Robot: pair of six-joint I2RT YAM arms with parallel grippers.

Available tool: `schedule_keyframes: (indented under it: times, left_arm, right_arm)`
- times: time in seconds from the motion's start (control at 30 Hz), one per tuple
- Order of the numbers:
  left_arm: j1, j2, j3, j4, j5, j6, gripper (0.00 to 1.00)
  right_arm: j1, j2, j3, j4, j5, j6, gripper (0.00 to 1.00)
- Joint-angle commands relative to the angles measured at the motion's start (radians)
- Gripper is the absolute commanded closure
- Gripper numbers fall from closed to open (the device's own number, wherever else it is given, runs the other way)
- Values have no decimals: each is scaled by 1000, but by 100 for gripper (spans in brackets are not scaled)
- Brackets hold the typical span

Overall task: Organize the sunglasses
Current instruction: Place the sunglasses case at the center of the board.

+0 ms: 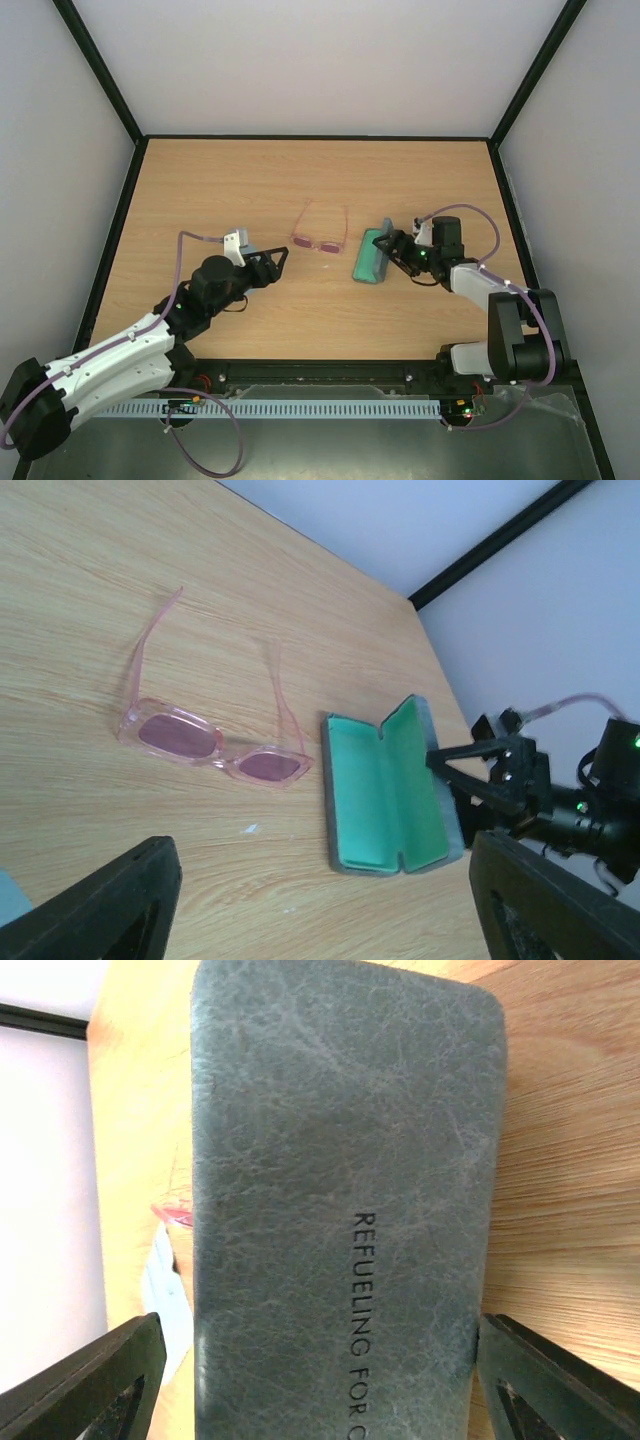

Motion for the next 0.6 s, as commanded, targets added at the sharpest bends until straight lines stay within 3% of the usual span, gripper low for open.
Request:
schedule_keyframes:
  times: [0.0,0.1,0.4,0.57]
  left_arm:
    - [12,4,-12,0,10,19,13]
    - [14,-5,-6,-17,1,28,1]
    - [142,-27,36,-201,-61,4,0]
    - [242,-29,70,-317,-81,-18,1]
  right_arm:
    - [-3,-25,37,-89,52,-66,14]
    - [-3,-66,42,-154,85,-118,12]
    - [2,-352,57,-394,270,-192,12]
    - [125,-471,101,-480,321,-192,18]
